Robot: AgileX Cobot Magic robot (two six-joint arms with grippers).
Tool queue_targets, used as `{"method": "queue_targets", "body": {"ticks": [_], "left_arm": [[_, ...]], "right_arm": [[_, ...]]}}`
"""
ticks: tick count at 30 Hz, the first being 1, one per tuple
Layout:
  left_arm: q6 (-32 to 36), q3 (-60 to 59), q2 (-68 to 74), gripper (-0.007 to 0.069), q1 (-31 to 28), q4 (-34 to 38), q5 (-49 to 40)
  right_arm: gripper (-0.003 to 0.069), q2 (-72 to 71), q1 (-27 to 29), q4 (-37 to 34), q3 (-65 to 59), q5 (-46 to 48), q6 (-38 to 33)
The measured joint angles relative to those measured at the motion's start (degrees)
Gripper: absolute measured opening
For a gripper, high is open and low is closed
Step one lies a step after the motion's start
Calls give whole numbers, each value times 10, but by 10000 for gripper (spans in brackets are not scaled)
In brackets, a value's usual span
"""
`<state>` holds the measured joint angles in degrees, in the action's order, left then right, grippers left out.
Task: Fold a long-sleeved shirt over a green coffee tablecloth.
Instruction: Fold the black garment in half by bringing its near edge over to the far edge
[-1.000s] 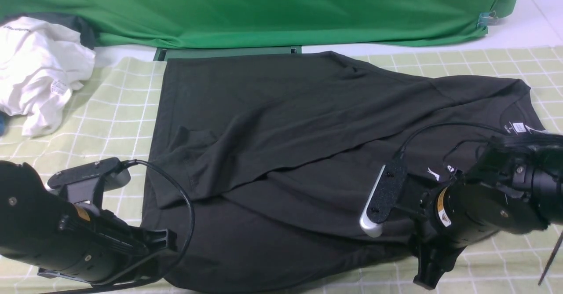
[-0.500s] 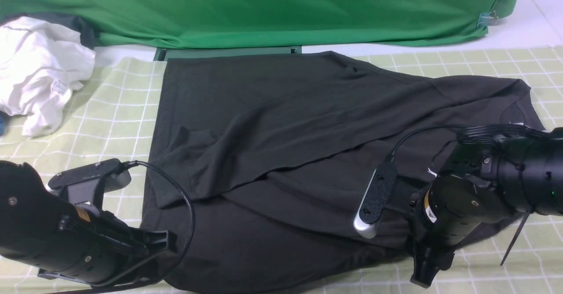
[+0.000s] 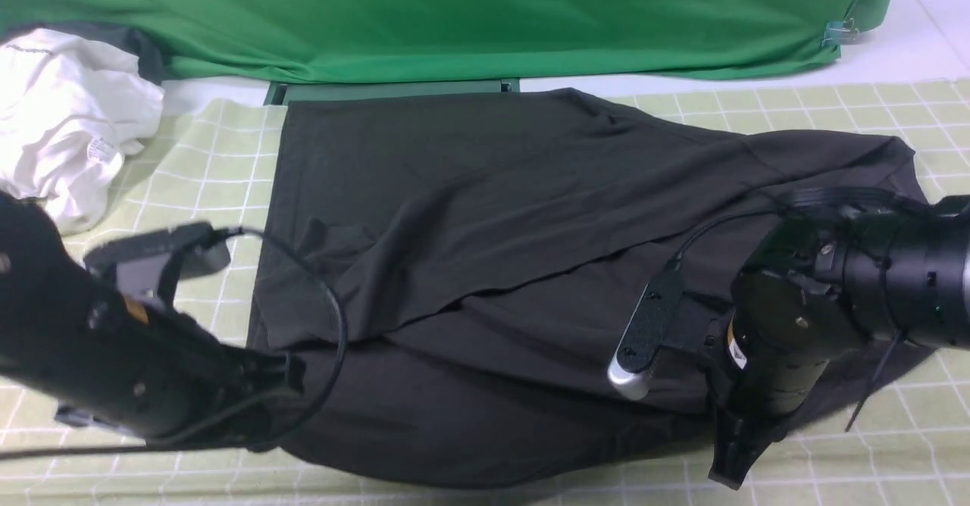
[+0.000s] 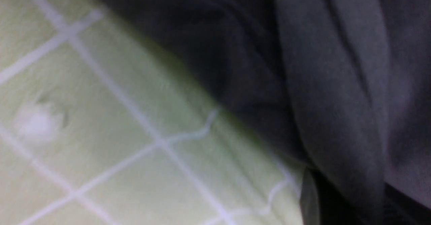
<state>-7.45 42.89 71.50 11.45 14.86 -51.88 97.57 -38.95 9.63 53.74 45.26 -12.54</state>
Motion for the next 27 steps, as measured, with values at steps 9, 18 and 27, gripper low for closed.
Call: {"method": "queue_targets", "body": {"ticks": [9,18,27], "left_arm": [[14,11,-1,24,0,-3,-57],[20,-25,-78,24,0,50,-81],[21,-79,-185,24,0,108,-77]], "right_arm": [[48,-77,0,-65,0,111,-6],[48,-156,0,-96,-34,196,-10],[48,-201,0,-104,-69,196,3]]}}
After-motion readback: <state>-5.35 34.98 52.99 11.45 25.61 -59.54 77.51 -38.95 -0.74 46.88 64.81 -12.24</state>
